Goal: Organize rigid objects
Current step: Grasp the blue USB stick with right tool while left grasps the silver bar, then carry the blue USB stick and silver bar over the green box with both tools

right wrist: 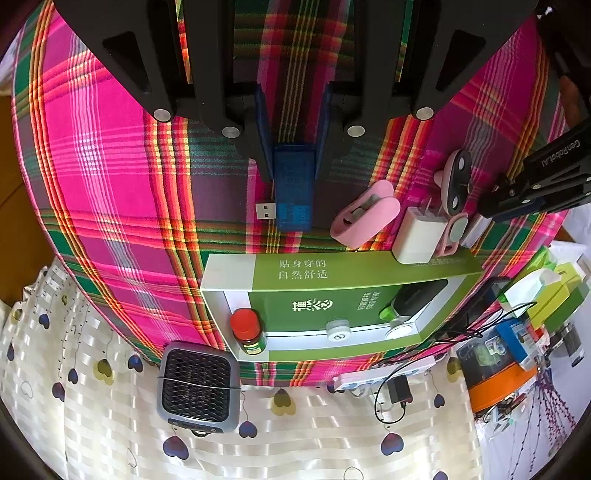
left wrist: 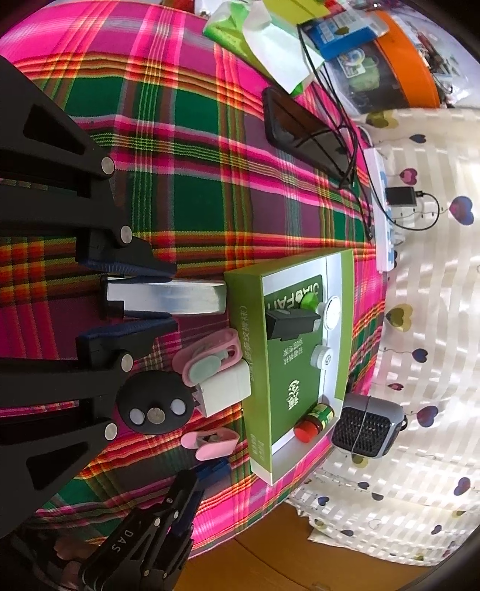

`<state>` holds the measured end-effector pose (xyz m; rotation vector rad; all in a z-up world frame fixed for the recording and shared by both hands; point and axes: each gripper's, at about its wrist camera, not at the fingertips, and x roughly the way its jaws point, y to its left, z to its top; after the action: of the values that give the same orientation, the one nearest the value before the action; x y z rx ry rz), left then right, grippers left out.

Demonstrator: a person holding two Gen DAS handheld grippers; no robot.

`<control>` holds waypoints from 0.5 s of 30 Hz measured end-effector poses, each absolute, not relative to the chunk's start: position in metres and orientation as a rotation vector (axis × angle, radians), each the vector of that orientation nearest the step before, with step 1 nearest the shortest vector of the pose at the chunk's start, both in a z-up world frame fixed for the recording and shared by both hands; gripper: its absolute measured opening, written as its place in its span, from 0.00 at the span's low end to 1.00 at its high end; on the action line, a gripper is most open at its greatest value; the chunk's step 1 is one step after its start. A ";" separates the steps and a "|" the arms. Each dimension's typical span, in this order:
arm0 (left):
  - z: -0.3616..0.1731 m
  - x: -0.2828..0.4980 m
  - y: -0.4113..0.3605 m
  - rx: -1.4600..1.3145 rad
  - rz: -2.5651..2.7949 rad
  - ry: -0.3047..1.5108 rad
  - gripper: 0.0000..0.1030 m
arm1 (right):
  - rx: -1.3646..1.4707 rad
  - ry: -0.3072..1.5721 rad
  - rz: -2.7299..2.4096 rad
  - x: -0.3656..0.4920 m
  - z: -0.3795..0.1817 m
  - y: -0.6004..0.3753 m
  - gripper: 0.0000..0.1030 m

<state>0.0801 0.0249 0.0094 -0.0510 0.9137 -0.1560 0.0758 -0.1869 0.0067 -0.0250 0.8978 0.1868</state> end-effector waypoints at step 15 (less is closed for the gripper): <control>0.027 0.069 0.028 -0.062 -0.165 0.870 0.21 | 0.005 0.864 0.210 0.069 0.017 -0.192 0.22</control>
<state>0.0687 0.0279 0.0270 -0.0622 0.8705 -0.1654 0.0694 -0.1921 0.0169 0.0055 0.8645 0.2098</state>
